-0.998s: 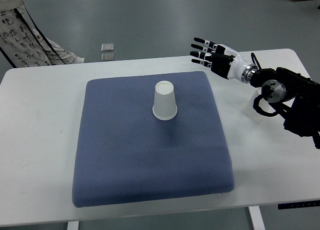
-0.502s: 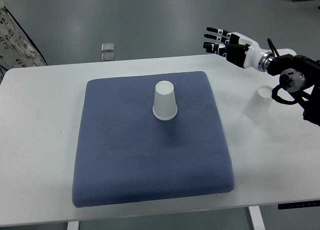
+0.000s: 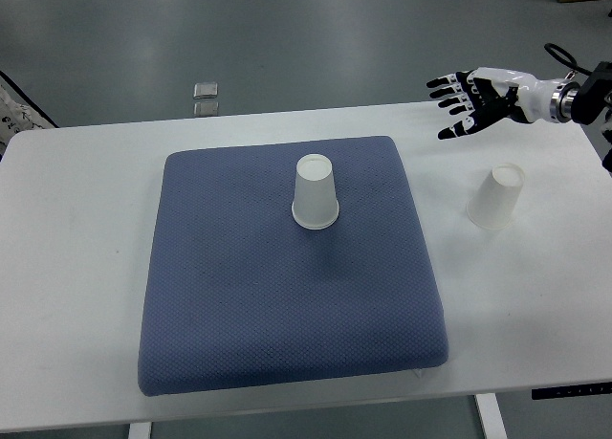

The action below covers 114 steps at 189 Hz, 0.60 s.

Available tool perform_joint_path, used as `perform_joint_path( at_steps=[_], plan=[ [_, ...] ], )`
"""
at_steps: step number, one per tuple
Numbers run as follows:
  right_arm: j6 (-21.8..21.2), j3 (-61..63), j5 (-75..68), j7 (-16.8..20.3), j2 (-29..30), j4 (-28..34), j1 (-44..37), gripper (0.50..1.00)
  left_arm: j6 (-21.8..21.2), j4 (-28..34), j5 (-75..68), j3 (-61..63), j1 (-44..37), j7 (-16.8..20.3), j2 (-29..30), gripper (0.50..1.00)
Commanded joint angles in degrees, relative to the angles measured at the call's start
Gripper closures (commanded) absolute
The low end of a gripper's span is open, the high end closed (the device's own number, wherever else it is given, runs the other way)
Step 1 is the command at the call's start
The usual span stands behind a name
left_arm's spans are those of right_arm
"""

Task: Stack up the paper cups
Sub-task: 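Lower the right hand and close its fingers around the white cup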

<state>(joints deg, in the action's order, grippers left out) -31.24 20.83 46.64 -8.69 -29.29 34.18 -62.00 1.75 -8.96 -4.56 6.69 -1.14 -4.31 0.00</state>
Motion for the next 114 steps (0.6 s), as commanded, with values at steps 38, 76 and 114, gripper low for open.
perform_joint_path(
  at_steps=[38,76,114],
  plan=[
    [1.4,-9.0,14.1,-0.2,-4.4,3.4,-0.8,0.585,0.0,0.0,0.1,0.0,0.0,0.0,0.0,0.500],
    [5.0,-14.2,16.7,-0.2,-4.5,3.4,-0.6,0.585,0.0,0.0,0.0,0.0,0.0,0.0,0.0,0.500],
    [9.8,-17.0,18.0,-0.2,-3.5,3.3,0.6,0.585,0.0,0.0,0.0,0.0,0.0,0.0,0.0,0.500]
  ],
)
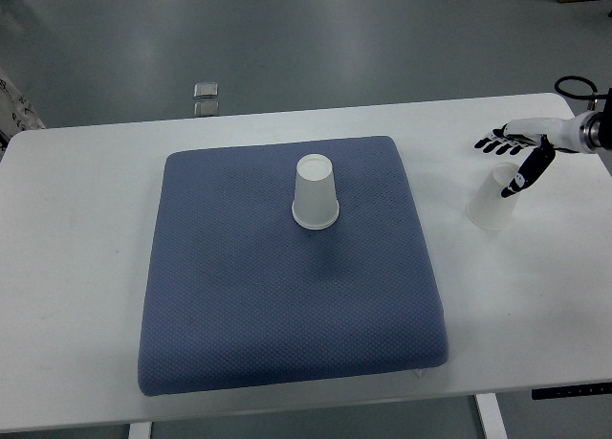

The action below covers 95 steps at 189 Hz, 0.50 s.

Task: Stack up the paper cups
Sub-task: 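Lower the right hand and close its fingers around the white cup, then lift the cup with the right hand and carry it over the cup on the pad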

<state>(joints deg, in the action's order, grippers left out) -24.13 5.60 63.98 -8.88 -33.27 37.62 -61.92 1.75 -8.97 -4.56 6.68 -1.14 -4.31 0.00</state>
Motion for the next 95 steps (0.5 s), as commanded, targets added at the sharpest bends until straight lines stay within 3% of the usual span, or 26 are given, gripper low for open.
perform_joint_path(
  at_steps=[1,49,65,95],
  plan=[
    [3.0,-2.0,0.6,0.0,0.5,-0.1,0.6,0.587,0.0,0.0,0.0,0.0,0.0,0.0,0.0,0.500],
    [6.6,-4.5,1.3,0.0,0.7,-0.2,1.4,0.619,0.0,0.0,0.0,0.0,0.0,0.0,0.0,0.500],
    [6.6,-4.5,2.2,0.0,0.8,-0.2,1.5,0.711,0.0,0.0,0.0,0.0,0.0,0.0,0.0,0.500],
    [6.6,-4.5,3.0,0.0,1.3,-0.2,1.4,0.807,0.0,0.0,0.0,0.0,0.0,0.0,0.0,0.500]
  ],
)
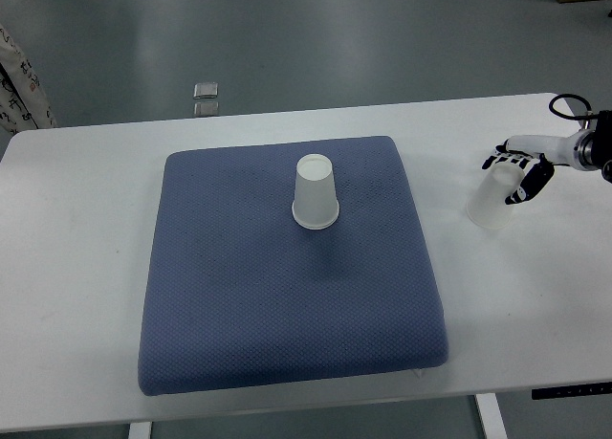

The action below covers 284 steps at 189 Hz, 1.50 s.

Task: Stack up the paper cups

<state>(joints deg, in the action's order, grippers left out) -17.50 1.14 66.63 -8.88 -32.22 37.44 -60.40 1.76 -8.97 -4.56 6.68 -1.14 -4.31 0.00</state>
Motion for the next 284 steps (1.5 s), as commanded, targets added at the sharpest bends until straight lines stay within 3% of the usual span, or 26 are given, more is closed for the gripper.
perform_joint_path(
  at_steps=[1,37,78,105,160,227,284],
  plan=[
    [0.0,0.0,0.3,0.0,0.2,0.0,-0.1,0.812,0.0,0.0,0.0,0.0,0.0,0.0,0.0,0.500],
    [-0.3,0.0,0.4,0.0,0.5,0.1,-0.4,0.881,0.0,0.0,0.0,0.0,0.0,0.0,0.0,0.500],
    [-1.3,0.4,-0.3,-1.5,-0.2,1.2,-4.1,0.881,0.0,0.0,0.0,0.0,0.0,0.0,0.0,0.500],
    [-5.3,1.1,-0.5,-5.0,-2.7,6.2,-7.8,0.879,0.0,0.0,0.0,0.0,-0.1,0.0,0.0,0.500],
    [-8.4,1.1,-0.8,-6.0,-2.0,15.4,-16.9,0.877,0.0,0.0,0.0,0.0,0.0,0.0,0.0,0.500],
    [-12.9,0.2,-4.4,-5.9,8.5,15.8,-26.8,0.875,0.0,0.0,0.0,0.0,0.0,0.0,0.0,0.500],
    [-12.6,-2.6,-3.1,-5.7,13.3,12.7,-26.8,0.871,0.0,0.0,0.0,0.0,0.0,0.0,0.0,0.500]
  ],
)
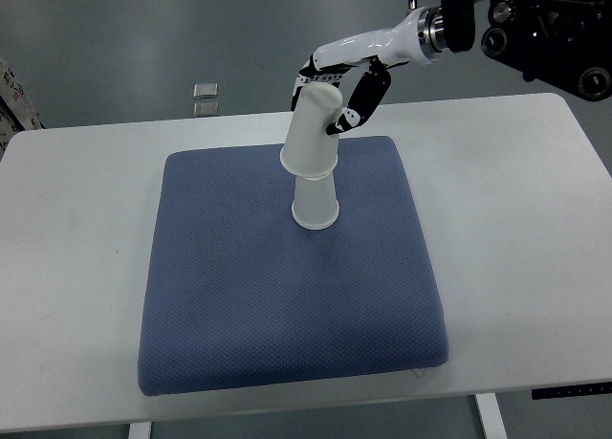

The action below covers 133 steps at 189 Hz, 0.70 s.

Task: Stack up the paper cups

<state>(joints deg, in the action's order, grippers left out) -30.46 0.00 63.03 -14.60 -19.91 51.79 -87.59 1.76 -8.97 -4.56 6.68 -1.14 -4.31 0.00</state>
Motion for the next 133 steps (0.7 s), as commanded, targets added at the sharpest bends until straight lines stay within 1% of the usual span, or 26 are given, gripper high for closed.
perform_joint_path(
  at_steps=[1,48,109,121,128,129,130,131,132,133],
  plan=[
    [0.3,-1.7,0.5,0.0,1.0,-1.8,0.5,0.871,0.0,0.0,0.0,0.0,0.0,0.0,0.0,0.500],
    [1.8,-2.8,2.1,0.1,3.1,-4.4,1.3,0.869,0.0,0.0,0.0,0.0,0.0,0.0,0.0,0.500],
    [2.4,-3.0,2.1,0.3,5.0,-6.2,3.0,0.863,0.0,0.0,0.0,0.0,0.0,0.0,0.0,0.500],
    [3.1,-3.1,2.1,0.4,5.4,-6.5,3.2,0.848,0.0,0.0,0.0,0.0,0.0,0.0,0.0,0.500],
    [3.6,-3.3,2.2,0.4,5.6,-6.9,3.5,0.808,0.0,0.0,0.0,0.0,0.0,0.0,0.0,0.500],
    [3.6,-3.3,2.2,0.4,5.6,-6.9,3.5,0.807,0.0,0.0,0.0,0.0,0.0,0.0,0.0,0.500],
    [3.7,-3.4,2.3,0.4,5.6,-6.9,3.6,0.795,0.0,0.0,0.0,0.0,0.0,0.0,0.0,0.500],
    [3.7,-3.4,2.3,0.5,5.6,-6.9,3.6,0.795,0.0,0.0,0.0,0.0,0.0,0.0,0.0,0.500],
    [3.9,-3.5,2.3,0.5,5.7,-6.9,3.6,0.781,0.0,0.0,0.0,0.0,0.0,0.0,0.0,0.500],
    [3.9,-3.5,2.3,0.5,5.7,-6.9,3.6,0.781,0.0,0.0,0.0,0.0,0.0,0.0,0.0,0.500]
  ],
)
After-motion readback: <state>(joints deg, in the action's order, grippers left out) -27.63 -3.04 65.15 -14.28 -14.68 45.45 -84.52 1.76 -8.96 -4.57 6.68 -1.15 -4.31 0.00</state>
